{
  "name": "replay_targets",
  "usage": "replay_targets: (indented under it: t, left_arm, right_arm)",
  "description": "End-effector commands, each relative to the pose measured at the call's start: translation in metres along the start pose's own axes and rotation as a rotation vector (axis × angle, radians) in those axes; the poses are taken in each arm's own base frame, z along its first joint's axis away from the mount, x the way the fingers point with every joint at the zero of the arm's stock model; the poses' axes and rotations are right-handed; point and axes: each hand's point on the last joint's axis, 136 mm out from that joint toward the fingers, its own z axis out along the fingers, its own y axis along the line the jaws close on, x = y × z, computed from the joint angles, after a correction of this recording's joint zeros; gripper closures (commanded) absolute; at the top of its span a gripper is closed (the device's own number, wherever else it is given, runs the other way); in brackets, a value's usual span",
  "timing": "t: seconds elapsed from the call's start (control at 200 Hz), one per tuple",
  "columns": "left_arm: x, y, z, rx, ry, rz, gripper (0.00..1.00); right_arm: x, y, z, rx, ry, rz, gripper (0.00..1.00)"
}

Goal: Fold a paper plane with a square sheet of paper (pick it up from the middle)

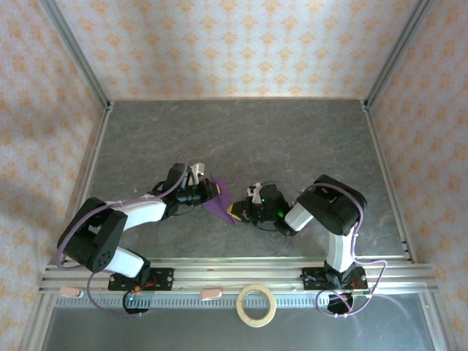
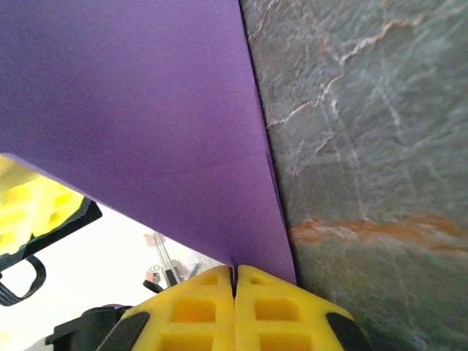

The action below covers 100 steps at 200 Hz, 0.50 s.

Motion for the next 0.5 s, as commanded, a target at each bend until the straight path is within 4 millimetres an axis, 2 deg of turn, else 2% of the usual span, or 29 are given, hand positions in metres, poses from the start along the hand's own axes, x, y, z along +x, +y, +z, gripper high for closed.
replay_targets:
  t: [0.0, 0.235, 0.495]
  left_arm:
    - [-0.010, -0.017, -0.005, 0.045, -0.042, 0.056, 0.90]
    - [-0.011, -0.021, -0.006, 0.060, -0.044, 0.063, 0.91]
    - [0.000, -0.022, -0.001, 0.079, -0.008, 0.070, 0.91]
  right_arm:
    - [0.004, -0.007, -0.002, 0.000, 0.018, 0.034, 1.00]
    - [0.004, -0.008, -0.001, 0.020, 0.023, 0.020, 1.00]
    - [0.006, -0.013, -0.002, 0.020, 0.023, 0.041, 1.00]
